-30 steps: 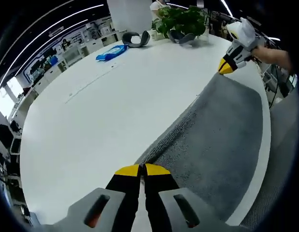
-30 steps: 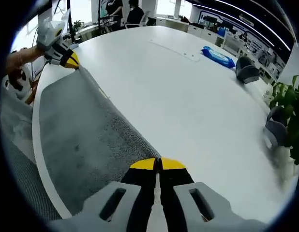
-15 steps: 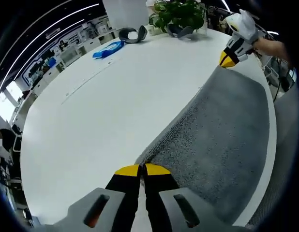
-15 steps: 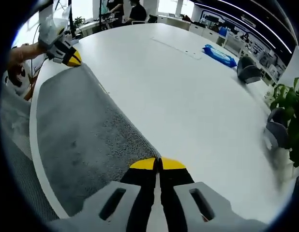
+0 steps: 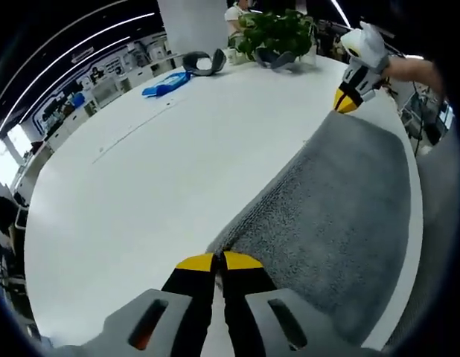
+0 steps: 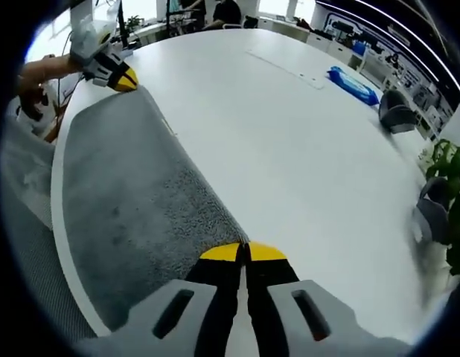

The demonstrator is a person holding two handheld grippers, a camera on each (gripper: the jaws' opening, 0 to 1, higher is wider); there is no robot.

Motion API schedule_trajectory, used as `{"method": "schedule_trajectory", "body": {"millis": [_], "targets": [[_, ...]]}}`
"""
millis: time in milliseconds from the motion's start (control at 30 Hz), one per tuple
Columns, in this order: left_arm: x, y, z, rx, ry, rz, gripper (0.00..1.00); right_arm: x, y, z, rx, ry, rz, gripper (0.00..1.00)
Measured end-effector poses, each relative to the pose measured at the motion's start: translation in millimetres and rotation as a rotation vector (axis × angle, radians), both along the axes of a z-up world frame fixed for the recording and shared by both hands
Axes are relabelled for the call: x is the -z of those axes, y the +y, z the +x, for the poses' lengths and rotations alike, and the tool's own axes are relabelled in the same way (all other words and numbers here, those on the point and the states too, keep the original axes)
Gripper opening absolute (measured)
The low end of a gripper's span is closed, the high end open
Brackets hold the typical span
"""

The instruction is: Fold the towel on the table until its edges align and the towel forms a compact rectangular stack.

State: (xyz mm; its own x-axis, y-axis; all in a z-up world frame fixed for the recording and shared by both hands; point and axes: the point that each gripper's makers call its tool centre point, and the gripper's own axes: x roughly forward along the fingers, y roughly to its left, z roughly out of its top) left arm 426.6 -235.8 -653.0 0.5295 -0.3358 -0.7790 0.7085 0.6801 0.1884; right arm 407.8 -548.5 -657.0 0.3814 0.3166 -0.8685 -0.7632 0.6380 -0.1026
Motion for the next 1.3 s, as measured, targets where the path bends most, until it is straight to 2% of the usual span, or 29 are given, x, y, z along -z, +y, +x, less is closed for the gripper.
{"method": "schedule_trajectory", "body": {"millis": [33,67,100,133,167,267,333,400,433,500,633,733,800,833,867,900,933,1000,1033,1100,1233,1300], "targets": [[-3.0,5,3.9,-0.032,-0.024,0.033,0.09,0.2,0,-1,-0.006,-0.004,-0.007,0.0],[-9.2,14,9.6,-0.103,-0.072,0.072,0.15,0.3,1,-1,-0.011,-0.009,-0.015,0.0],[-15.7,12,12.9,-0.098,-0.118,0.077,0.21,0.8,1,-2,-0.02,-0.016,-0.027,0.0],[-23.8,4,12.5,-0.073,-0.161,0.057,0.22,1.0,1,-2,-0.025,-0.02,-0.035,0.0],[-27.1,0,10.7,-0.067,-0.17,0.043,0.21,1.0,1,-1,-0.027,-0.021,-0.04,0.0],[-30.4,-10,0.3,-0.059,-0.153,0.032,0.21,1.2,0,-1,-0.024,-0.017,-0.041,0.0],[-34.2,-25,-8.0,-0.036,-0.154,0.005,0.21,1.4,0,-1,-0.008,-0.009,-0.028,0.0],[-38.6,-52,-22.1,0.013,-0.133,-0.067,0.15,1.5,0,0,-0.002,-0.004,-0.019,0.0],[-41.3,-64,-29.2,0.038,-0.124,-0.103,0.07,1.6,0,0,0.001,0.0,-0.015,0.0],[-42.5,-105,-56.7,0.125,-0.065,-0.192,0.02,1.8,0,0,0.003,0.005,-0.012,0.0],[-28.9,-157,-97.3,0.27,0.026,-0.22,0.01,2.1,0,0,-0.001,0.004,-0.012,0.0],[-12.5,-182,-121.2,0.351,0.074,-0.192,0.01,2.0,0,0,0.002,0.002,-0.015,0.0],[-1.1,-185,-129.1,0.355,0.091,-0.17,0.01,2.0,1,-1,-0.004,-0.004,-0.024,0.0],[4.4,-181,-128.8,0.366,0.072,-0.121,0.01,2.4,1,-1,-0.004,-0.007,-0.03,0.0],[4.8,-180,-125.3,0.389,0.019,-0.097,0.01,2.5,1,-1,-0.015,-0.011,-0.042,0.0],[0.1,-184,-125.1,0.422,-0.018,-0.109,0.01,2.7,1,-1,-0.031,-0.016,-0.057,0.0],[0.1,-181,-126.8,0.44,-0.025,-0.079,0.01,2.9,1,-1,-0.039,-0.015,-0.071,0.0],[0.2,-180,-128.0,0.595,-0.134,0.105,0.01,2.5,2,-1,-0.049,-0.008,-0.089,0.0],[0.6,-180,-128.2,0.637,-0.168,0.164,0.01,2.6,2,-1,-0.052,-0.004,-0.095,0.0],[1.8,-181,-130.1,0.639,-0.18,0.209,0.01,2.7,1,-1,-0.055,0.002,-0.103,0.0],[1.6,-179,-128.2,0.602,-0.155,0.188,0.01,3.7,1,-9,-0.101,0.006,-0.134,0.0],[2.2,-171,-122.9,0.646,-0.193,0.286,0.01,3.9,1,-12,-0.118,0.01,-0.138,0.0]]}}
